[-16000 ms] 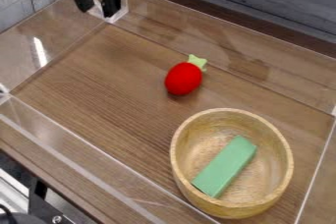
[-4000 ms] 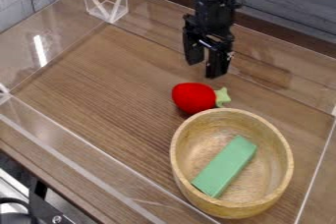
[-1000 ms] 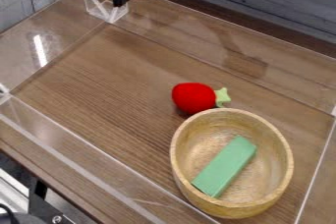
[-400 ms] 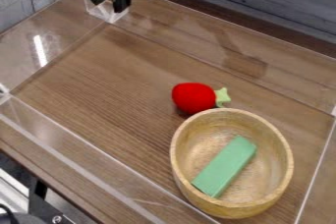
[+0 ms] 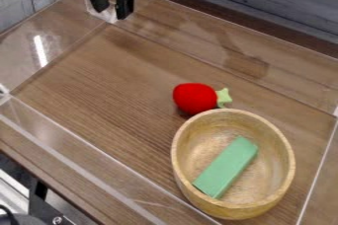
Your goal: Move the red object to the right side of the table
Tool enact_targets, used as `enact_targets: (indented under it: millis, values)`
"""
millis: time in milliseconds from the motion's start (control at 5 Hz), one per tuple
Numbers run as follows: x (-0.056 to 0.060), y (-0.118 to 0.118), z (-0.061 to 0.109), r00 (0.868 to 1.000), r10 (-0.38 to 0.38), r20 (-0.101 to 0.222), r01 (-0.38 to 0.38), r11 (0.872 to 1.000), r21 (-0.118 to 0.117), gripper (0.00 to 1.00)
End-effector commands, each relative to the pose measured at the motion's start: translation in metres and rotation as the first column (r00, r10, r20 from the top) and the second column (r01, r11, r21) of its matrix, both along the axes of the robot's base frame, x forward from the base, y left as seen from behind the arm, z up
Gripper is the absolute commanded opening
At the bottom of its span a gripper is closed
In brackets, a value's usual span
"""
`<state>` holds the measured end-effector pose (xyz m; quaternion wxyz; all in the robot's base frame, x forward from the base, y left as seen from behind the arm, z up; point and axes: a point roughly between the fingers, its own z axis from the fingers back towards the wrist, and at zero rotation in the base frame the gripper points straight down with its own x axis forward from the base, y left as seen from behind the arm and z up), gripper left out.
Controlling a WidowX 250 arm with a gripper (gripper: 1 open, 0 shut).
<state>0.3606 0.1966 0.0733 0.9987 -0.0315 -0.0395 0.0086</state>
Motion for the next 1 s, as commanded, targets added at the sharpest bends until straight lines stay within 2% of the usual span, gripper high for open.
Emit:
enact_targets:
  millis: [0,400,800]
  values:
    - [0.002,-0.006,0.036,0.997,-0.006,0.073,0.004,1.0,0.023,1.0]
    - [0.001,-0.014,0.046,0.996,-0.007,0.086,0.007,1.0,0.0,1.0]
    - [0.007,-0.015,0.045,0.996,0.005,0.092,-0.003,1.0,-0.015,1.0]
